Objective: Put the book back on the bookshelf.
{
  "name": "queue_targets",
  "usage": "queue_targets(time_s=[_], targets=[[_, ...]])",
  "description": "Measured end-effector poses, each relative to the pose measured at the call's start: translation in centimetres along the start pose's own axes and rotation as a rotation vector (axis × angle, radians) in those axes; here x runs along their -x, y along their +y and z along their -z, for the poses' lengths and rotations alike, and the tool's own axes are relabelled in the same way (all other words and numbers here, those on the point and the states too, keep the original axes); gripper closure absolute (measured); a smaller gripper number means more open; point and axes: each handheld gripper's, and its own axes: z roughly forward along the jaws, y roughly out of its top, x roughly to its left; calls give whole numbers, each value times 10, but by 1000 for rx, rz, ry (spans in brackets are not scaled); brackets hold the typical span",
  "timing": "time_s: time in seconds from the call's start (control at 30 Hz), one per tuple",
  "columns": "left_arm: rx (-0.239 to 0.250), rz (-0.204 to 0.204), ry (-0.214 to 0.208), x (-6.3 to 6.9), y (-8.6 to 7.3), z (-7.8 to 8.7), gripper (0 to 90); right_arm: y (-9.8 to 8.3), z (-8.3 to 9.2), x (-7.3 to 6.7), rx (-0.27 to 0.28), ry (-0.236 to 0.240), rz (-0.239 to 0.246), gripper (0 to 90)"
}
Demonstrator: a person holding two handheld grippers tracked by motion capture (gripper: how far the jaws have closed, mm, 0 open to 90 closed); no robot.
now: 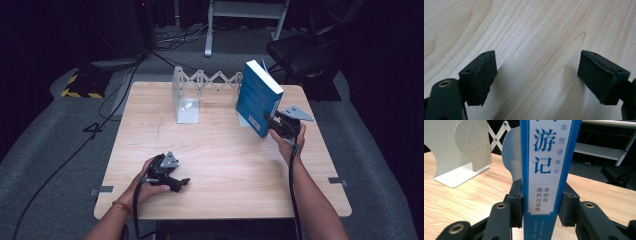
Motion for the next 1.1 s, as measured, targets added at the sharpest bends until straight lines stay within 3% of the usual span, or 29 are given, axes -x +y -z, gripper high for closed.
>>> queue_targets(time_s=[0.33, 0.6, 0.73, 1.1], targets=[[-3, -2, -4, 0, 2, -1, 156, 6, -11, -10, -14, -22, -13, 622], [-2, -3, -4, 0, 2, -2, 156, 10, -21, -9, -21, -49, -32, 620], [-2, -2, -3, 0, 2, -2, 156, 10, -21, -3, -34, -53, -48, 614], [-2, -1, -3, 0, 2, -2, 156, 10, -6, -1, -63, -34, -15, 576]])
